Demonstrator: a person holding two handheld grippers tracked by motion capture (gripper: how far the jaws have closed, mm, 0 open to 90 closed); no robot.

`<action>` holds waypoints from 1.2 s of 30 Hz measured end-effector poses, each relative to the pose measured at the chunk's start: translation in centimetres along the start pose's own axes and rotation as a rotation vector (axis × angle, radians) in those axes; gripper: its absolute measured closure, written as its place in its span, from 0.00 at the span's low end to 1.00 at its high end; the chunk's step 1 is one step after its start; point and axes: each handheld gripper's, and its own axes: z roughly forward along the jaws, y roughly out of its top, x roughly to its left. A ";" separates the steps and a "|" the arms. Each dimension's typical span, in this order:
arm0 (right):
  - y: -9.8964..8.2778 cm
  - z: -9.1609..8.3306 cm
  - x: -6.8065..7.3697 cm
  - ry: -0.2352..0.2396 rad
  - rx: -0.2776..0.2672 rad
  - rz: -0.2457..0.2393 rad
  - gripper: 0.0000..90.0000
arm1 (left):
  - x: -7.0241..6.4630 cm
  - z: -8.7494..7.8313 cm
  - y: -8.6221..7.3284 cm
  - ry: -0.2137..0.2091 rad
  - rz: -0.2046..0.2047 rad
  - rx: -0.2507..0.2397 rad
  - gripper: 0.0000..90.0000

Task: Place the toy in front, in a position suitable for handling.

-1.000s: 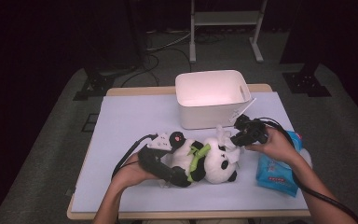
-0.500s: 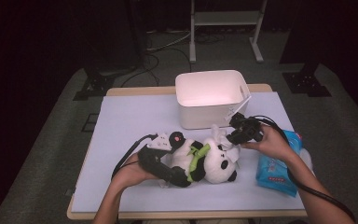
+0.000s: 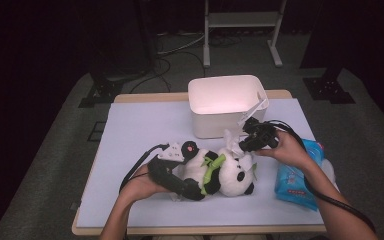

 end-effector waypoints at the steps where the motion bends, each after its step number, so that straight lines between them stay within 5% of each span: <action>1: -0.4 -0.1 -0.2 -0.002 0.000 0.012 0.94 | 0.0 0.0 0.0 -0.001 0.000 0.000 0.19; 9: -4.1 -0.3 -1.2 0.002 -0.014 0.068 0.94 | 0.2 -0.1 0.0 0.004 -0.006 -0.007 0.19; 18: -6.7 -0.9 0.2 0.003 -0.038 0.066 0.94 | 0.1 -0.1 0.0 0.008 -0.006 -0.006 0.19; 36: -2.6 -0.8 5.0 0.037 -0.072 -0.099 0.94 | 0.3 -1.0 0.0 0.005 -0.012 -0.043 0.19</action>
